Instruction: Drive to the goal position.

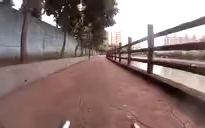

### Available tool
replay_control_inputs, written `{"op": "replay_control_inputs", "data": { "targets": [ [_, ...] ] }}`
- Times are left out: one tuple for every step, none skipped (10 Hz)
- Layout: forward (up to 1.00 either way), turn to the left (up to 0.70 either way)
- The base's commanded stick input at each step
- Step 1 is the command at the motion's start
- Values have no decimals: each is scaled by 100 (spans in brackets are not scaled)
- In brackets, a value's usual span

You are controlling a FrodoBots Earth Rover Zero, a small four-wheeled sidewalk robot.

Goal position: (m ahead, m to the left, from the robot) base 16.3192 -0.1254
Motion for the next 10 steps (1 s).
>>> {"op": "replay_control_inputs", "data": {
  "targets": [
    [100,-30],
    [100,-8],
    [100,0],
    [100,0],
    [100,0],
    [100,0],
    [100,-2],
    [100,-38],
    [100,-37],
    [100,0]
  ]
}}
